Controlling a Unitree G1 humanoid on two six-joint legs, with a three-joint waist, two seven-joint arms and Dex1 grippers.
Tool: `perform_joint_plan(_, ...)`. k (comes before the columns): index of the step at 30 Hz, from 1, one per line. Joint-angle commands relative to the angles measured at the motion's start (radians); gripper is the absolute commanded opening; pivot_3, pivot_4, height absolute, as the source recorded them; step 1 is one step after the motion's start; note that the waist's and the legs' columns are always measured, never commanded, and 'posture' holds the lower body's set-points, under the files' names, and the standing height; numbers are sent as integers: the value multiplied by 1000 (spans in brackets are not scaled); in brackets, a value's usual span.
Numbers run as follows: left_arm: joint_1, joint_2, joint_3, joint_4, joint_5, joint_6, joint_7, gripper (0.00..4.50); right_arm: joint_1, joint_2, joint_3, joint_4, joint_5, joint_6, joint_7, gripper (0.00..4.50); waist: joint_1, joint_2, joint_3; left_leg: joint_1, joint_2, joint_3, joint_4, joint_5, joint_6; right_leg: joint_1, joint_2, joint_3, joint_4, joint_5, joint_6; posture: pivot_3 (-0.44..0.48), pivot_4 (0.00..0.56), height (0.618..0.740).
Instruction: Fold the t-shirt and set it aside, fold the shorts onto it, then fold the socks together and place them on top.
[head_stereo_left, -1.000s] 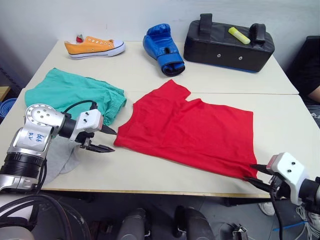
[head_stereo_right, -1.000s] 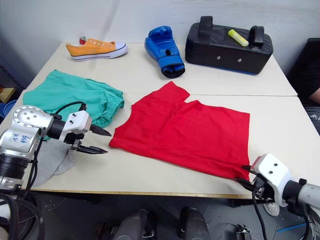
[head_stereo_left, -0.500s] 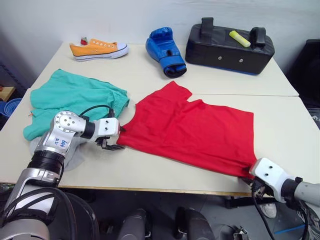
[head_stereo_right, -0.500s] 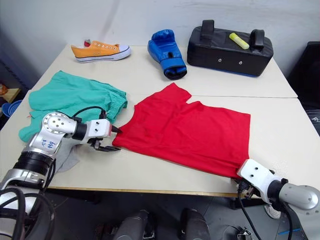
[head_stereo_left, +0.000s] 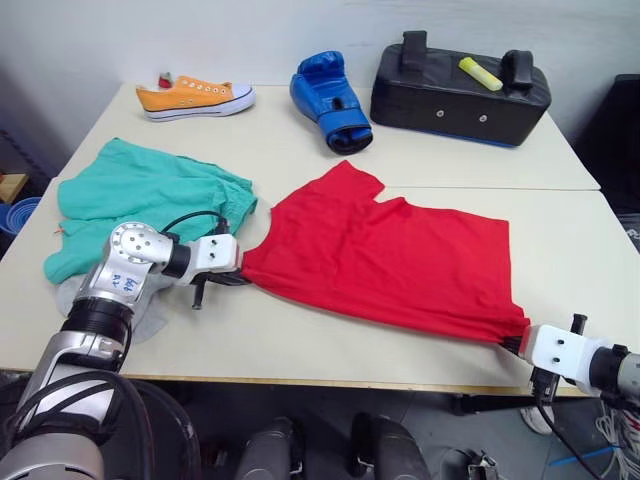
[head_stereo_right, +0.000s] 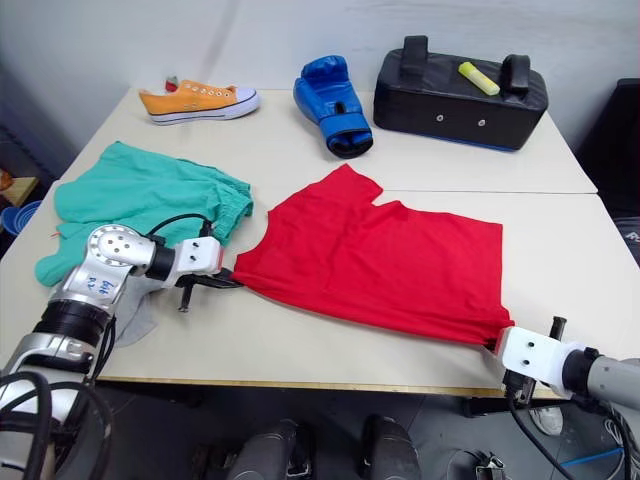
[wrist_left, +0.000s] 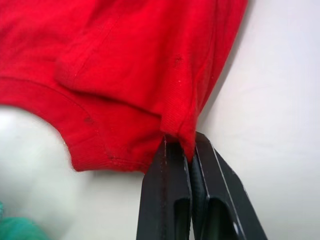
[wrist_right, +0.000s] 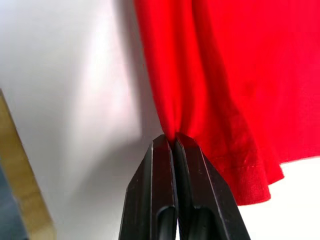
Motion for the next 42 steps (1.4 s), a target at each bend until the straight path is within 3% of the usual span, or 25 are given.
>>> perform_joint_plan(1,176,119,14,-283,-110,190,-142,26,-17,-42,-18,76,2,-150,57,0,-14,-2,1,1,0,1,0,-1,0,-1,0,1,3,-3,0,0,150,740)
perform_joint_plan(7,407,246,89,-565,-197,347,-115,26,19,-56,-35,72,83,-164,164,0,-20,-3,5,3,0,0,0,-2,-3,-1,0,1,10,-12,1,0,150,740)
perform_joint_plan(12,518,241,117,-640,-181,366,-14,26,58,-56,-27,34,109,-117,216,0,-14,-2,6,3,0,-3,0,-9,-6,0,-1,2,9,-13,1,0,150,740)
perform_joint_plan(18,546,231,119,-644,-163,350,43,26,79,-51,-33,17,113,-83,241,0,-3,5,7,4,0,-4,0,-10,-3,1,-2,2,8,-13,0,0,150,740)
perform_joint_plan(27,546,247,117,-601,-192,338,8,26,133,-37,-63,-34,119,-37,254,0,4,6,7,4,0,-4,0,-8,-8,0,-2,2,10,-13,-1,0,150,740)
perform_joint_plan(32,514,268,156,-607,-316,472,-66,1243,185,-33,-151,-150,238,111,301,1357,4,7,9,4,0,-4,0,-8,-8,0,-2,2,10,-13,-1,0,150,740)
perform_joint_plan(36,410,302,164,-579,-425,611,-173,2577,175,-68,-251,-285,506,414,367,2849,3,5,11,3,1,-4,0,-8,-8,-1,-2,1,11,-13,-1,0,150,740)
perform_joint_plan(40,105,177,148,-425,-508,808,-111,3881,-31,-88,-199,-276,734,654,311,4289,10,1,13,3,0,-6,3,-9,-1,1,-2,1,11,-10,-1,0,150,740)
perform_joint_plan(42,-24,102,139,-309,-490,846,-63,4458,-195,-73,-125,-220,777,742,242,4500,7,-1,14,2,0,-6,4,-7,0,2,-2,1,9,-7,-2,0,150,740)
